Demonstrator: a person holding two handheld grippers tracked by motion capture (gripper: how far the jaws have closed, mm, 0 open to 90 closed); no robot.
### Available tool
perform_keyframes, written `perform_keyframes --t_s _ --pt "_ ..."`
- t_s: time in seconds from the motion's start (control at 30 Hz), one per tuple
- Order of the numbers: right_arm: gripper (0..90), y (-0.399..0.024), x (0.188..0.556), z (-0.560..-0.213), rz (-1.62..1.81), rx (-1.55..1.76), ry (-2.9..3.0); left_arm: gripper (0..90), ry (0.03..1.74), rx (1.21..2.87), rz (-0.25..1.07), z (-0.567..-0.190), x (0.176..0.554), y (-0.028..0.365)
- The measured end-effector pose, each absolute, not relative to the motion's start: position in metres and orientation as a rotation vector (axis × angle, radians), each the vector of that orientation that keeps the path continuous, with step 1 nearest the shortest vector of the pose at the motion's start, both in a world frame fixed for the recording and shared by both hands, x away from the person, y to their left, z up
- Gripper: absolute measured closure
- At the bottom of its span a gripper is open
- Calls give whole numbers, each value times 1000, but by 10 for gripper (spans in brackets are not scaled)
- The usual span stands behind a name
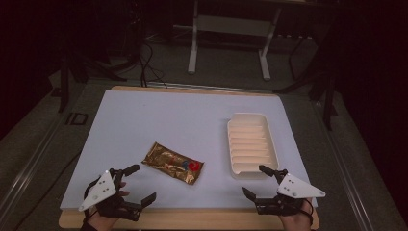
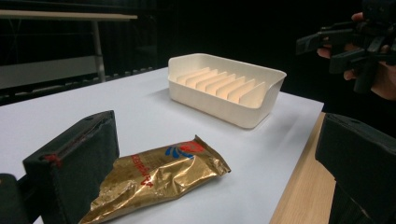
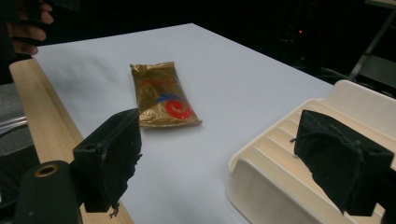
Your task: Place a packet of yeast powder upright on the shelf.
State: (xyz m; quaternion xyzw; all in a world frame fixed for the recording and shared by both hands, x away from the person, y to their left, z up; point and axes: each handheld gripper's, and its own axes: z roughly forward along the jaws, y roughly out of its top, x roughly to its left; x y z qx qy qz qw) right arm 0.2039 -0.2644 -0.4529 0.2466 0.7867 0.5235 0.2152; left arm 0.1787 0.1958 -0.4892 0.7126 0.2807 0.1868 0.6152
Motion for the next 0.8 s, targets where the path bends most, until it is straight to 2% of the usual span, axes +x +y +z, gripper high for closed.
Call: perform_keyframes --t_s 0.27,0.53,0.63,0.8 --pt "136 -264 201 -449 1448 633 2153 0 630 1637 427 -491 179 196" --pt "119 -261 199 -445 1431 660 2194 0 640 1649 365 -490 179 195" --pt "112 -258 195 -443 1452 610 2207 0 641 1704 309 -483 177 190" --pt "103 -257 193 -441 1464 594 2197 0 611 1740 309 -474 175 184"
